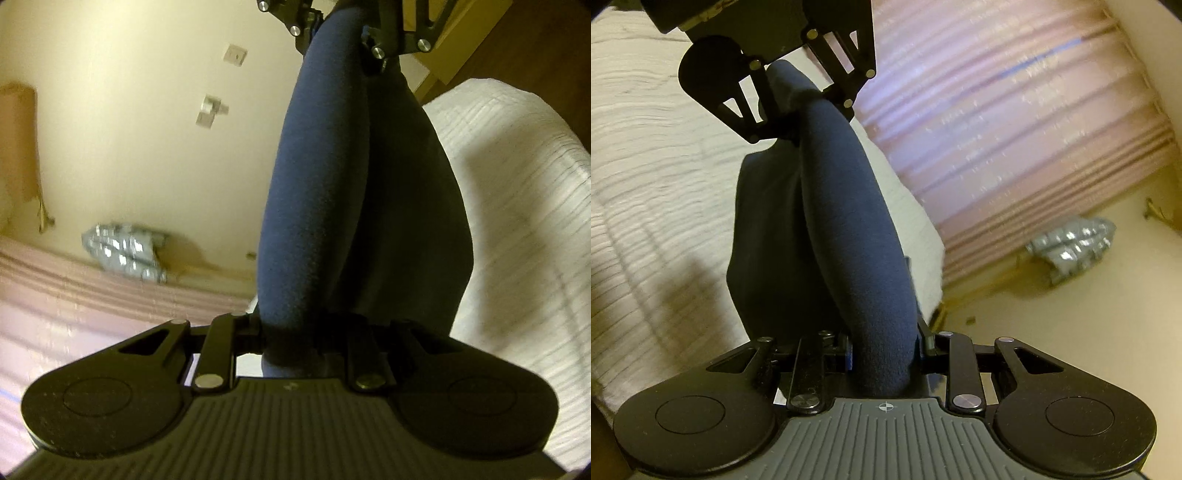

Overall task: Fold clothes
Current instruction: 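Lift the folded top with both grippers and carry it to the clothes stack, then lower the folded top onto the stack with both grippers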

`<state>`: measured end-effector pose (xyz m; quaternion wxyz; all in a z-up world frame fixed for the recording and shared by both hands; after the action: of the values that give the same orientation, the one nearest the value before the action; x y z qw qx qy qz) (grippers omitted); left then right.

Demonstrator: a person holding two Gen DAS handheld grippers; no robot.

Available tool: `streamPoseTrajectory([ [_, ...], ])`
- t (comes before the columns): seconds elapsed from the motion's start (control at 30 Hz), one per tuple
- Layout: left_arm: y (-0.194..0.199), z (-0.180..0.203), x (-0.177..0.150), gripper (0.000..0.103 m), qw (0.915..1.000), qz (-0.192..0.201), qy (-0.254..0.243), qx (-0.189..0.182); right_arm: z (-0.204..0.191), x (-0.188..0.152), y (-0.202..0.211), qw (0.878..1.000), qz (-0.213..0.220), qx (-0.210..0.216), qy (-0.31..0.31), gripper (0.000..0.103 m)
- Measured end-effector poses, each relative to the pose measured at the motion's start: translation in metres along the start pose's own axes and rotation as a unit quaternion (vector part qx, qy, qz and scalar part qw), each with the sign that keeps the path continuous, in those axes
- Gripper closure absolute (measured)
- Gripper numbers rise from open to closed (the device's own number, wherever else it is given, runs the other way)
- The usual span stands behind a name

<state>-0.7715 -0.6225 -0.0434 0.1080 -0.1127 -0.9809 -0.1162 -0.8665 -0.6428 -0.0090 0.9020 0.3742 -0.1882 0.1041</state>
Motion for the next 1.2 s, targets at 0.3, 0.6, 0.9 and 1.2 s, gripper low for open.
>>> streamPoseTrajectory([
  [0.3,-0.121,-0.045,0.021,0.084,0.9997,0.013,0.017,0.014,0.088,-0.025,-0.042,1.000,-0.012,-0.020,-0.016,0.075],
  [0.6,-0.280,-0.116,0.043,0.084,0.9958,-0.044,0.015,0.079,0.250,-0.057,-0.141,0.998,0.040,-0.045,0.036,0.075],
  [0.9,-0.389,-0.006,0.027,0.084,0.9953,-0.090,0.030,0.020,0.269,-0.121,-0.251,0.997,0.045,-0.056,0.043,0.075],
  [1.2,-0.378,0.106,0.001,0.078,0.9920,-0.106,0.004,-0.069,0.149,-0.197,-0.306,0.996,-0.018,0.079,0.032,0.073],
])
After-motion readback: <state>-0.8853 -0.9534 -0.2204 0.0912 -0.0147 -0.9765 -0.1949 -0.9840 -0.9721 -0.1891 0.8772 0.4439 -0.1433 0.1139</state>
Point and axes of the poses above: each gripper's, at about its wrist camera, not at the fingertips, and y roughly against the way its jaws point, z to its right, x to its top, the point moved 5 cm from there along -y, roughly the way its jaws point, and after that the axes turned 12 degrees about x, right-handed, at the moved point
